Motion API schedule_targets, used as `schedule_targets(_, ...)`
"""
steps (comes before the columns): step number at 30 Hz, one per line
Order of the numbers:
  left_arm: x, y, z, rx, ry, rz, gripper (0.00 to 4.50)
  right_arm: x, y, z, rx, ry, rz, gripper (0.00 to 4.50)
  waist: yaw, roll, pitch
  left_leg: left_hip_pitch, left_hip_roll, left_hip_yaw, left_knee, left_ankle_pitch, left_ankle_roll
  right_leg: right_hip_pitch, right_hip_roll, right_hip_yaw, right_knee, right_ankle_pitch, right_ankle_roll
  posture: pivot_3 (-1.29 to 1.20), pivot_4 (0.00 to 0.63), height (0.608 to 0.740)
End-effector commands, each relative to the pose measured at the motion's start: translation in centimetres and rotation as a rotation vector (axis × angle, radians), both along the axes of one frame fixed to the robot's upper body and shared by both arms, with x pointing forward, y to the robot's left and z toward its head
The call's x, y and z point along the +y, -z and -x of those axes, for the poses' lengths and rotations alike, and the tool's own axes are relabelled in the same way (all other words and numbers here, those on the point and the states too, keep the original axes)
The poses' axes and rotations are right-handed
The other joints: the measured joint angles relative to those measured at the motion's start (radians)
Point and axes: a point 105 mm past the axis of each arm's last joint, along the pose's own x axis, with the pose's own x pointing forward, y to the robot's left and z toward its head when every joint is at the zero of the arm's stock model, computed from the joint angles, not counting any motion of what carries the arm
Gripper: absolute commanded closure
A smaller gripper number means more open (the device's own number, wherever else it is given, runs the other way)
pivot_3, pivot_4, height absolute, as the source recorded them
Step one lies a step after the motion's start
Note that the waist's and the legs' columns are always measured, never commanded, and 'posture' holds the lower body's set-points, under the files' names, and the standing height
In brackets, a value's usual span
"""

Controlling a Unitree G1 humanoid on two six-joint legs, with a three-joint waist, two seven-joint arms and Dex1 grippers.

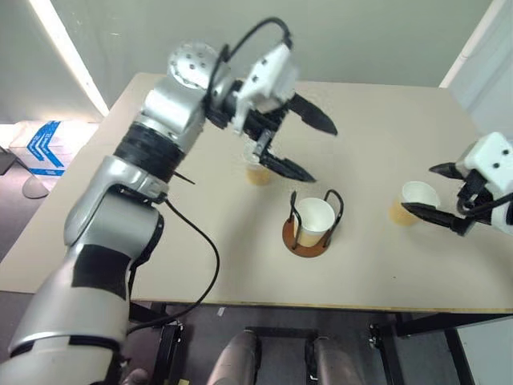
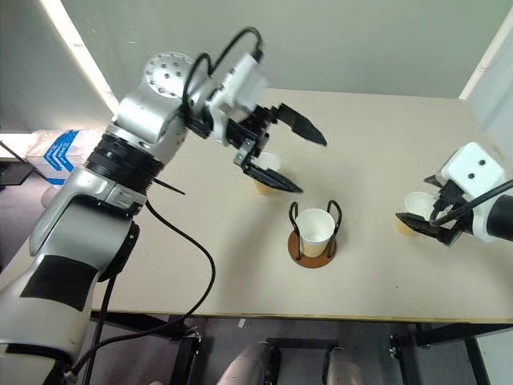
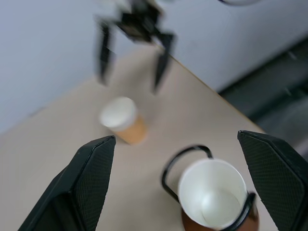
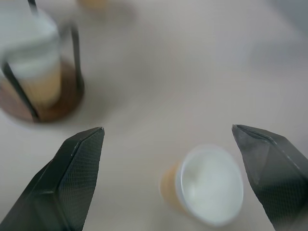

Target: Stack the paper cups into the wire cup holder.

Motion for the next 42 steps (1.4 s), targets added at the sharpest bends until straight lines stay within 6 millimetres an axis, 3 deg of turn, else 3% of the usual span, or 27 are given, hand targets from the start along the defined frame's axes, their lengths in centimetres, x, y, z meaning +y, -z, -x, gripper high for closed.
schedule_targets(1, 1.6, -0.5, -0.3, 0.025, -0.104, 0.091, 0.05, -0.6, 0.7, -1.0, 0.002, -0.035, 0.114, 0.0, -0.004, 0.0, 0.0, 0.0, 0.0, 0.001, 0.0, 0.0, 0.0, 0.0, 0.0, 0.001, 0.001, -0.001, 0.001, 0.0, 0.15, 0.74)
schedule_targets(8, 3.1, 0.3, 0.9, 0.108, -0.238, 0.22, 0.05, -1.9, 2.5, -3.4, 0.044, -0.048, 0.177, 0.0, -0.007, 0.0, 0.0, 0.0, -0.001, 0.004, 0.002, 0.002, 0.004, 0.0, 0.0, 0.008, 0.001, 0.001, 0.003, 0.0, 0.15, 0.74)
schedule_targets(14, 3.8, 1.7, 1.2, 0.13, -0.309, 0.209, 0.05, -3.4, 4.3, -4.4, 0.114, -0.056, 0.241, 0.0, -0.009, 0.0, 0.0, 0.004, -0.001, 0.008, 0.002, 0.003, 0.006, 0.001, 0.001, 0.012, 0.002, 0.003, 0.001, 0.0, 0.15, 0.74)
schedule_targets(19, 4.6, 2.5, 1.0, 0.14, -0.359, 0.204, 0.05, -3.5, 5.2, -5.3, 0.156, -0.085, 0.264, 0.0, -0.017, 0.0, 0.0, 0.007, 0.0, 0.01, 0.001, 0.004, 0.006, 0.001, 0.001, 0.012, 0.001, 0.006, -0.002, 0.0, 0.15, 0.74)
schedule_targets(23, 5.2, 3.7, 1.0, 0.176, -0.374, 0.156, 0.0, -3.1, 5.7, -6.0, 0.155, -0.117, 0.283, 0.85, -0.022, 0.0, 0.0, 0.01, 0.0, 0.01, 0.0, 0.004, 0.007, 0.002, 0.001, 0.012, 0.001, 0.007, -0.007, 0.0, 0.15, 0.74)
schedule_targets(33, 6.5, 4.9, 0.5, 0.201, -0.429, 0.126, 0.0, -2.5, 6.2, -6.4, 0.17, -0.162, 0.287, 4.33, -0.023, 0.0, 0.0, 0.01, 0.0, 0.01, -0.001, 0.004, 0.012, 0.002, 0.001, 0.013, 0.0, 0.008, -0.017, 0.0, 0.15, 0.74)
schedule_targets(37, 7.9, 5.9, 1.1, 0.254, -0.414, 0.107, 0.0, -2.0, 4.0, -5.3, 0.161, -0.204, 0.24, 4.44, -0.024, 0.0, 0.001, 0.011, 0.0, 0.01, -0.002, 0.004, 0.012, 0.002, 0.001, 0.013, 0.001, 0.008, -0.018, 0.0, 0.15, 0.74)
schedule_targets(42, 9.1, 6.4, 2.2, 0.283, -0.378, 0.09, 0.0, 1.7, -1.2, -2.0, 0.135, -0.363, 0.163, 4.44, -0.024, 0.001, 0.001, 0.009, 0.0, 0.009, -0.006, 0.007, 0.005, -0.001, 0.001, 0.012, 0.0, 0.005, -0.021, 0.0, 0.15, 0.74)
